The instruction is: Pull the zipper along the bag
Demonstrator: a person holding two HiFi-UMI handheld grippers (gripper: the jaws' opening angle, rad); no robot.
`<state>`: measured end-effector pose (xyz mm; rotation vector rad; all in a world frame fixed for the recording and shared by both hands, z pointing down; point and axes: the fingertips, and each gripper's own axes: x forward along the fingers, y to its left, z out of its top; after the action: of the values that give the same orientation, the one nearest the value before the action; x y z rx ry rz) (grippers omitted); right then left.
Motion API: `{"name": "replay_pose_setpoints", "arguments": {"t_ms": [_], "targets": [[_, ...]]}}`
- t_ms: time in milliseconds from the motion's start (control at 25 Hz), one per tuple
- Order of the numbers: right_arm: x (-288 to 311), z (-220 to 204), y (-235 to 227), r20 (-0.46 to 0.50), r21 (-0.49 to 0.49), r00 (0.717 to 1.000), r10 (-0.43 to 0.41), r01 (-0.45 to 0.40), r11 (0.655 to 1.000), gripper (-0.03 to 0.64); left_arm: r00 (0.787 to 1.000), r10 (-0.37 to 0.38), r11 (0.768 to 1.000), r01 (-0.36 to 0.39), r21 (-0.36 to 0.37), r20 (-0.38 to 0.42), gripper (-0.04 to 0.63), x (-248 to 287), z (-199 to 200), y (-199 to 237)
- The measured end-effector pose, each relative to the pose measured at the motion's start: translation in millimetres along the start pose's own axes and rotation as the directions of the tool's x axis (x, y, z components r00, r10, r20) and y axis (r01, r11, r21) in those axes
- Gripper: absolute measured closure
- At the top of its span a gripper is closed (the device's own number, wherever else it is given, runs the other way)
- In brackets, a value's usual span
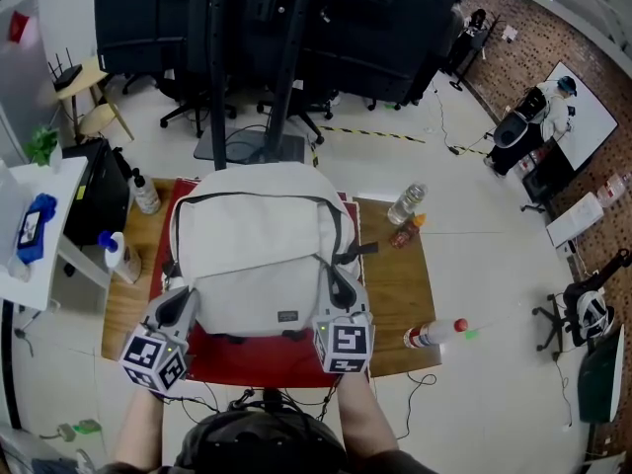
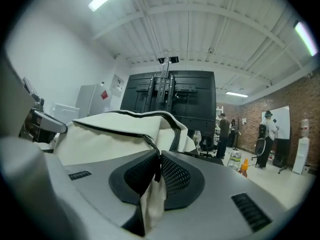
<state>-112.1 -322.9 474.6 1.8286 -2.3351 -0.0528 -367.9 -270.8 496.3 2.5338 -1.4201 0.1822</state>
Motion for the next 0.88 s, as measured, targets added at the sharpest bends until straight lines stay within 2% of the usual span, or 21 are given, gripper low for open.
{"name": "replay_pose_setpoints", "arguments": {"t_ms": [280, 520, 680, 760, 880], "targets": [[-3.4, -7.7, 19.1, 0.011, 0.055, 0.997, 0.07, -0.071, 0.996, 0.565, 0.998, 0.057, 0.997, -0.056, 0.05, -0.014, 0.531, 3.8, -4.3, 3.7], [0.1, -11.4, 18.6, -0.005, 0.124, 0.996, 0.09, -0.089, 0.988, 0.562, 0.996, 0.091, 0.995, -0.09, 0.034, -0.026, 0.518, 8.0, -5.3, 7.6], [-2.5, -14.4, 21.3, -0.017, 0.151, 0.994, 0.112, -0.108, 0.983, 0.541, 0.995, 0.088, 0.996, -0.087, 0.038, -0.04, 0.506, 8.1, -5.5, 6.6], [-4.2, -17.3, 21.9, -0.031, 0.153, 0.992, 0.124, -0.118, 0.981, 0.495, 0.996, 0.08, 0.996, -0.078, 0.044, -0.049, 0.478, 8.8, -5.8, 3.8], [-8.9, -18.7, 21.5, -0.035, 0.151, 0.991, 0.128, -0.121, 0.981, 0.485, 0.995, 0.084, 0.995, -0.08, 0.057, -0.057, 0.449, 8.2, -5.4, -0.1]]}}
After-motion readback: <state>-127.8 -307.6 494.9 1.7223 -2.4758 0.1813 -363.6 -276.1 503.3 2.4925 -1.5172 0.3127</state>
